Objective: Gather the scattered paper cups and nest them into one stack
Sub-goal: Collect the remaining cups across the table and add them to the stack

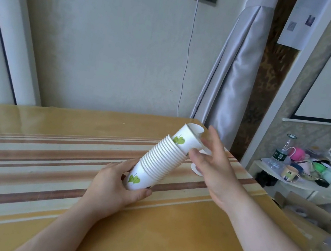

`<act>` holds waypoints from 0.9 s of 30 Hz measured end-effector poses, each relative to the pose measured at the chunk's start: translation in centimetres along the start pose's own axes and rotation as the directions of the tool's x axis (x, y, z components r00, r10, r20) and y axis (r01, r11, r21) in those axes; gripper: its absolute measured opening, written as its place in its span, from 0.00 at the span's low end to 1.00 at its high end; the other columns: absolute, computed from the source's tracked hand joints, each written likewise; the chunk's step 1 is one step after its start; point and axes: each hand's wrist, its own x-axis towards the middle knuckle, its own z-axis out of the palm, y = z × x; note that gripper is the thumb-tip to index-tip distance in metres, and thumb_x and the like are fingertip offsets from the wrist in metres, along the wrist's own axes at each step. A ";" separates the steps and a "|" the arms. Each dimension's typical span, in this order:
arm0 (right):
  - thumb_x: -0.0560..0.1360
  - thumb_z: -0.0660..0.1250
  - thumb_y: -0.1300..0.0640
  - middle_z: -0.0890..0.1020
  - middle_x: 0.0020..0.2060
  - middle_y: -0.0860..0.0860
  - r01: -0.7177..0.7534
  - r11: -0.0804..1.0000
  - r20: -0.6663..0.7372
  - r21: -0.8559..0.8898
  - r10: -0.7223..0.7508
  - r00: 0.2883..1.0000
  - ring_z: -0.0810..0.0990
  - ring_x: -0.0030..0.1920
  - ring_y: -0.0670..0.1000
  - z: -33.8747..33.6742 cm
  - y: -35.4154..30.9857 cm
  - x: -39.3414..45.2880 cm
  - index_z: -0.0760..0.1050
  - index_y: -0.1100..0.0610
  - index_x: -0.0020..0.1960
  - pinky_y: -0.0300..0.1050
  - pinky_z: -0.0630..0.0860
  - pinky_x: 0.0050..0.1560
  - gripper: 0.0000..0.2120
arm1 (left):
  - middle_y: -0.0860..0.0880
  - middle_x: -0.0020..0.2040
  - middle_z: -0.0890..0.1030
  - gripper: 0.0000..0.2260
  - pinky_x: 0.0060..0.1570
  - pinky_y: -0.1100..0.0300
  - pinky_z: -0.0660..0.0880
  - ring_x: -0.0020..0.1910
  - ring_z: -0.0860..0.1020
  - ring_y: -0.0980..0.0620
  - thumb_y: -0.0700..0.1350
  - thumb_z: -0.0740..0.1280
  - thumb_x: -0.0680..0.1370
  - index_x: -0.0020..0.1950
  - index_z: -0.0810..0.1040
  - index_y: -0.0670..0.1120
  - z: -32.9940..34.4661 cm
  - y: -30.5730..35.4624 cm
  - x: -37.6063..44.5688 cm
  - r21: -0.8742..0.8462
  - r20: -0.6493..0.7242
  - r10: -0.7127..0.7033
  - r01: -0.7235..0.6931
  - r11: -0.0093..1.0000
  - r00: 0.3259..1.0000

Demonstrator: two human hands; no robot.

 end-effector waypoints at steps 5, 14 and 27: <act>0.79 0.72 0.48 0.65 0.77 0.46 -0.089 0.886 -0.269 -0.455 -0.042 0.962 0.72 0.71 0.53 -4.7 2.2 3.1 0.63 0.35 0.82 0.51 0.72 0.69 0.35 | 0.74 0.54 0.81 0.21 0.46 0.77 0.71 0.53 0.78 0.68 0.58 0.83 0.70 0.56 0.77 0.71 0.0 0.1 -0.1 -0.047 -0.009 -0.018 0.018 0.999 1.000; 0.82 0.62 0.47 0.54 0.84 0.43 -0.063 0.465 -0.019 -0.883 0.099 0.995 0.57 0.83 0.62 -6.3 6.4 7.3 0.56 0.31 0.81 0.63 0.64 0.79 0.30 | 0.68 0.52 0.84 0.22 0.47 0.67 0.74 0.52 0.80 0.61 0.62 0.82 0.69 0.60 0.81 0.69 0.2 -0.4 0.1 -0.089 0.013 -0.086 0.087 0.992 0.996; 0.73 0.75 0.41 0.68 0.82 0.50 -0.250 0.437 -0.167 -0.864 0.219 0.961 0.71 0.76 0.59 -10.4 4.7 2.6 0.52 0.40 0.86 0.56 0.73 0.69 0.48 | 0.70 0.50 0.82 0.20 0.44 0.63 0.74 0.46 0.82 0.58 0.61 0.83 0.70 0.59 0.82 0.64 0.1 -0.2 0.1 -0.037 0.016 -0.129 0.130 0.991 0.991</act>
